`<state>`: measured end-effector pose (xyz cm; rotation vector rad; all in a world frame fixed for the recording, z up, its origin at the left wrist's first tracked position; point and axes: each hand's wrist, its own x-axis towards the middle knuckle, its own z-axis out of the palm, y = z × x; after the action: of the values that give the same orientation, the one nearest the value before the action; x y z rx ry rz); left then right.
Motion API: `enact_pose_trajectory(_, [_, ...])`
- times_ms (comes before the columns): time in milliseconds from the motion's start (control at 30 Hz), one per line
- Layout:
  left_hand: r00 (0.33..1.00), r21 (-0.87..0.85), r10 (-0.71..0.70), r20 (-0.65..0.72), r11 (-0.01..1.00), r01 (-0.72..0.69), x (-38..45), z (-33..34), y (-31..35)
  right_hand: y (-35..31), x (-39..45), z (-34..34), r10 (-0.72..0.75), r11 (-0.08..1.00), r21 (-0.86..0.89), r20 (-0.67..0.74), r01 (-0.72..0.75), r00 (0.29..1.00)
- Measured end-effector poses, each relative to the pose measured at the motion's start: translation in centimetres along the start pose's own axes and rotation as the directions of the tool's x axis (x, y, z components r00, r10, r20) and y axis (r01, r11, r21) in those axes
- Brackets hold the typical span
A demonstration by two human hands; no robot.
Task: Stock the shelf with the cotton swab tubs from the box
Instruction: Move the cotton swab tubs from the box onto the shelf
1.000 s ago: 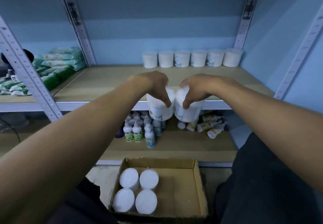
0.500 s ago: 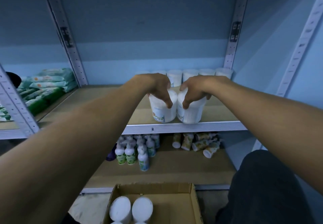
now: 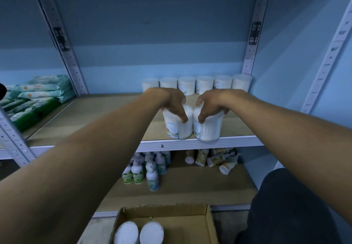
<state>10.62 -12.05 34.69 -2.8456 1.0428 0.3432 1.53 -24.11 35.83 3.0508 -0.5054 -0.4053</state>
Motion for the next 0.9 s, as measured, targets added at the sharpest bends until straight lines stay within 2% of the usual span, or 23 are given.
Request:
enact_pose_trajectory(233, [0.997, -0.022, 0.027, -0.077, 0.999, -0.028, -0.9, -0.2, 0.0, 0.0, 0.1, 0.5, -0.025, 0.998, -0.064, -0.04, 0.022, 0.999])
enact_pose_trajectory(400, [0.993, -0.003, 0.051, -0.103, 0.999, -0.051, -1.8, 0.4, 0.1, -0.4, -0.4, 1.4, -0.041, 0.998, -0.056, -0.079, 0.036, 0.996])
enact_pose_trajectory(600, [0.976, 0.021, 0.092, -0.196, 0.996, -0.09, -1.9, 1.9, -0.2, -0.1, -0.6, 2.3, -0.052, 0.998, -0.052, -0.148, 0.045, 0.988])
enact_pose_trajectory(900, [0.965, -0.003, 0.123, -0.232, 0.992, -0.127, -0.4, 1.7, 1.3, 1.8, -0.3, 2.4, -0.026, 0.999, -0.024, -0.163, 0.022, 0.986])
